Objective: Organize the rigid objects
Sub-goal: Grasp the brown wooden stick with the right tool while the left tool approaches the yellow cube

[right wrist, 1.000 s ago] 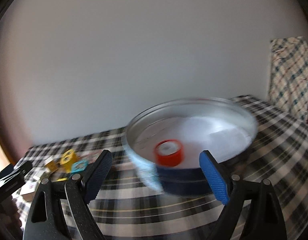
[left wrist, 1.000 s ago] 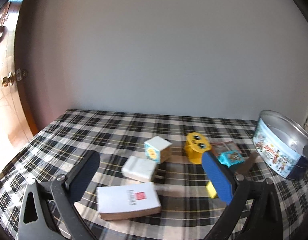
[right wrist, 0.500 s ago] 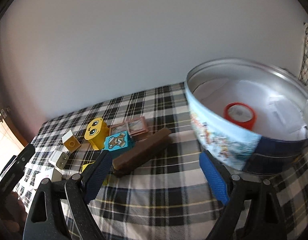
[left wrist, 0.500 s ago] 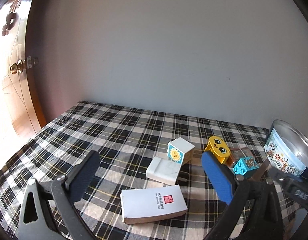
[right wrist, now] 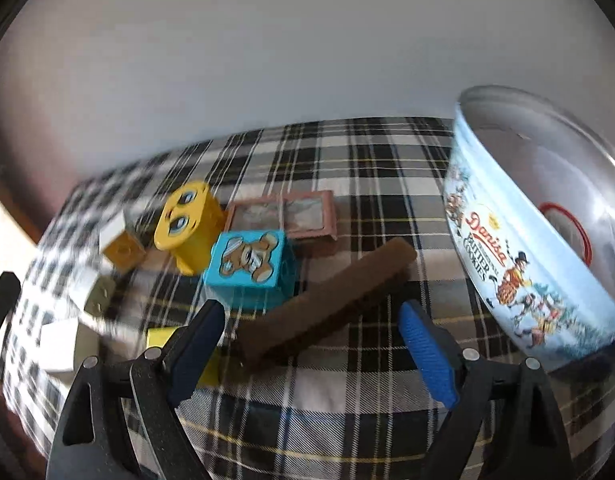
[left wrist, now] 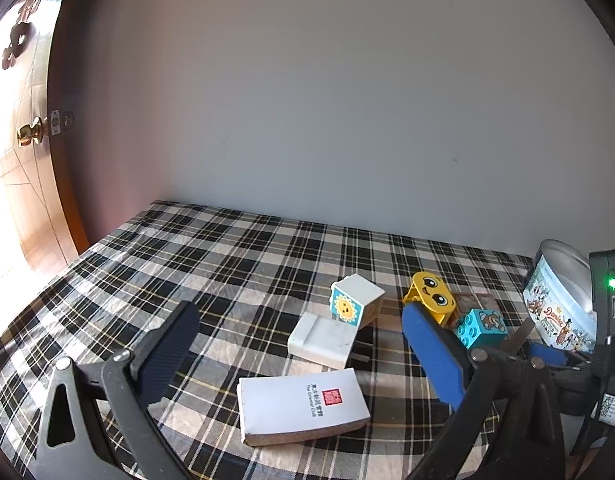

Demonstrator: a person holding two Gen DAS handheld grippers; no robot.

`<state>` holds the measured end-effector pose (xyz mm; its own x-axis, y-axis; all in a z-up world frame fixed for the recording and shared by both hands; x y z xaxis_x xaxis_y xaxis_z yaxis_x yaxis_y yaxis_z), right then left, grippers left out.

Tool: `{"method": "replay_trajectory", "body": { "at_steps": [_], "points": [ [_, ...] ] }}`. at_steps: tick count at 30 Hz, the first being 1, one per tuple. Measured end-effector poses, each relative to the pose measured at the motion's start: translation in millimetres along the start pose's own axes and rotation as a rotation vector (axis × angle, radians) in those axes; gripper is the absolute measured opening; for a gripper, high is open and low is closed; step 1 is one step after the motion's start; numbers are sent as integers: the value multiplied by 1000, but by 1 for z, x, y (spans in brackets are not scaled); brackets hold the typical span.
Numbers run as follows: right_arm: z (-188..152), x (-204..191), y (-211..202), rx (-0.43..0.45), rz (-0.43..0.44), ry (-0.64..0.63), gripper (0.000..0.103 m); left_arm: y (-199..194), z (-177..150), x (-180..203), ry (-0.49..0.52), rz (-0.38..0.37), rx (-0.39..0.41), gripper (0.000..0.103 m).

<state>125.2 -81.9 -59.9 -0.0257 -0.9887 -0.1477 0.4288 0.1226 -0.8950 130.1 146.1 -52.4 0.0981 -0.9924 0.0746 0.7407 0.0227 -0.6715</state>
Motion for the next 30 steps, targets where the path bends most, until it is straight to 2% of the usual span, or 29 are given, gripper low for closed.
{"method": "replay_trajectory", "body": {
  "at_steps": [6, 9, 13, 19, 23, 28, 30],
  "points": [
    [-12, 3, -5, -20, 2, -169, 71, 1, -1, 2, 18, -5, 0, 103],
    [-21, 16, -12, -15, 6, -202, 54, 0, -1, 5, 27, -12, 1, 103],
    [-36, 29, -21, -18, 44, -228, 54, -1, -1, 8, 40, -26, 1, 103],
    [-28, 39, -24, 4, 106, -122, 54, -3, -2, 15, 51, -48, -3, 103],
    [-13, 31, -23, 44, 49, -133, 54, -3, -2, 17, 53, -61, -1, 102],
    [-9, 27, -28, 52, 93, -97, 54, -2, -2, 15, 38, -70, -9, 103],
    [-4, 30, -27, 73, 62, -72, 54, -2, -2, 16, 40, -73, -8, 102]
  ]
}}
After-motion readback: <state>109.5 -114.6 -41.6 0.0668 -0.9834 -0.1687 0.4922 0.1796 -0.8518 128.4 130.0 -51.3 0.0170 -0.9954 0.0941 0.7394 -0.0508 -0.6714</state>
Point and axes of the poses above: each gripper's, at about its wrist camera, not at the fingertips, and y roughly the way its jaws point, x to its right, z to its top, the point moved 9 cm from there along y, roughly the way its jaws point, and after that the axes turned 14 degrees about -x, right-handed, at the moved point
